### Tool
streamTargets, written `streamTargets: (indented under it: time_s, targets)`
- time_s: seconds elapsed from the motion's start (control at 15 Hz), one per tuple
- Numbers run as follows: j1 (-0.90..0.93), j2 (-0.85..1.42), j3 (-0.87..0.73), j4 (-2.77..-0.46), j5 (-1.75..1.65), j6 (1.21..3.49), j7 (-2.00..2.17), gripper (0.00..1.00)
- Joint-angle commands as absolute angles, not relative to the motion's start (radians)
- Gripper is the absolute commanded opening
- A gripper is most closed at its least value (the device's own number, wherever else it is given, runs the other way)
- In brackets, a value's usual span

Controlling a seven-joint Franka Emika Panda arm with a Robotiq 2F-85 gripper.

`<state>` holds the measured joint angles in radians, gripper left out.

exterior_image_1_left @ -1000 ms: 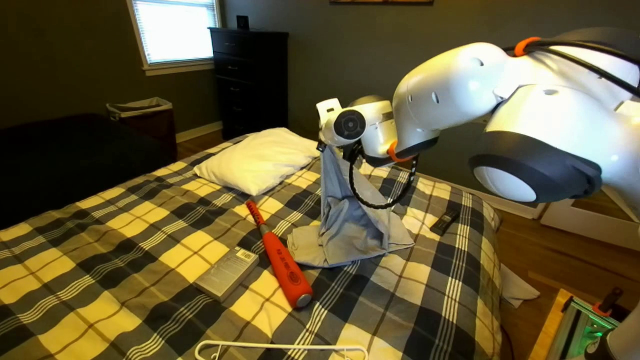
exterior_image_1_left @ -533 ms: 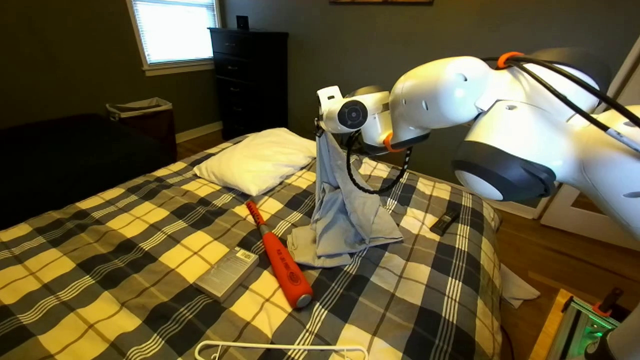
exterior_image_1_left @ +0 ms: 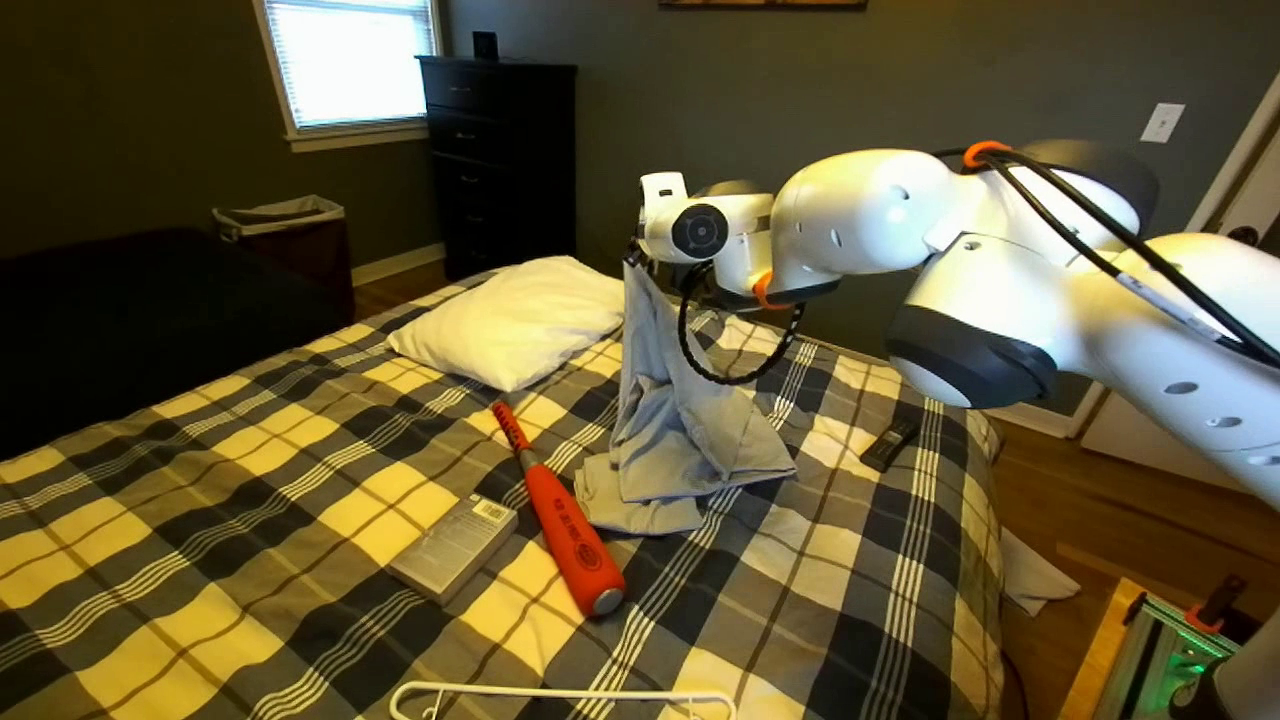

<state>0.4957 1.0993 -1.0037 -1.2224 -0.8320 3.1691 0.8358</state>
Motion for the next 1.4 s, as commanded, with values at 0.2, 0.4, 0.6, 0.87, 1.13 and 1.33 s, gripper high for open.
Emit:
streamTargets:
  time_s: [0.2, 0.4, 0.6, 0.87, 1.13, 1.33]
  targets:
    - [0.373, 1.191, -0.926, -1.027, -0.737, 3.110, 0.840, 0.71]
    - [0.461, 1.070, -0.875, -1.195, -0.796, 3.026, 0.731, 0.95]
    - [0.512, 0.936, -0.774, -1.350, -0.827, 3.011, 0.599, 1.00]
    - [0.568, 0.788, -0.692, -1.531, -0.831, 2.846, 0.484, 1.00]
    - [0.629, 0.652, -0.692, -1.717, -0.930, 2.624, 0.527, 1.00]
    - [0.616, 0.526, -0.623, -1.861, -1.005, 2.429, 0.561, 1.00]
